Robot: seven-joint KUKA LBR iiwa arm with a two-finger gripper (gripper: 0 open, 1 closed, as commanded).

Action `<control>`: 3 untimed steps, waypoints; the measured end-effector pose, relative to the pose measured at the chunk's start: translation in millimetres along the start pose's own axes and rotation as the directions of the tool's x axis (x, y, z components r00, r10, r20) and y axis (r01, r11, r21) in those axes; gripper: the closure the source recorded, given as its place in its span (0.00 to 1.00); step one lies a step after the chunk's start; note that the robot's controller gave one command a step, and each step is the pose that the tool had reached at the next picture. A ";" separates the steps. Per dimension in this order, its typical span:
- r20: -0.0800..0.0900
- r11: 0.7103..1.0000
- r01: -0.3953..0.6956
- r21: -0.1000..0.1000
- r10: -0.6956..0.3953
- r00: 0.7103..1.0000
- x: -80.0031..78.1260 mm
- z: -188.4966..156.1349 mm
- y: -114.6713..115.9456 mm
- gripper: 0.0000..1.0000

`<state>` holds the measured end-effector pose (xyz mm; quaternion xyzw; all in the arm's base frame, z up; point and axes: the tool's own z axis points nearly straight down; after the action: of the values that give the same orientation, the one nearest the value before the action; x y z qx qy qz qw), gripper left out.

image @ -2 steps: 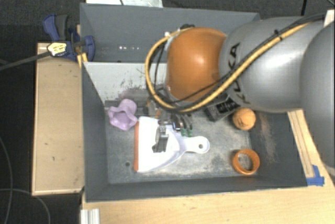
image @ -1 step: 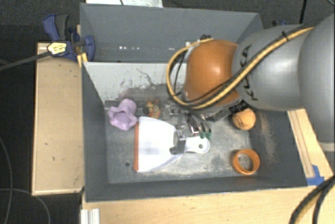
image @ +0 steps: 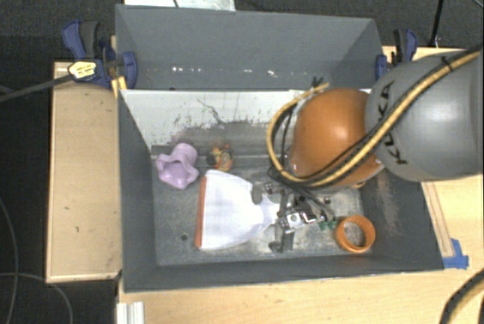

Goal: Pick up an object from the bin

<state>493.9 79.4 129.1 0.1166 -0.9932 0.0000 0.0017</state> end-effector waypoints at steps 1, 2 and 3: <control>0.007 1.000 0.029 0.001 -0.029 1.000 -44.0 3.7 -59.0 0.00; 0.008 0.999 -0.045 0.001 0.045 0.999 -24.7 34.5 -50.8 0.00; 0.002 0.999 -0.033 -0.001 0.033 0.999 13.3 59.0 -25.0 1.00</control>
Offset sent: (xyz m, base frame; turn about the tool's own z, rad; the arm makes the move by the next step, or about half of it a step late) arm -0.0068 -0.0344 -0.0591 0.1031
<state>486.5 52.0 70.1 0.1001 -0.9950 -0.0004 0.0006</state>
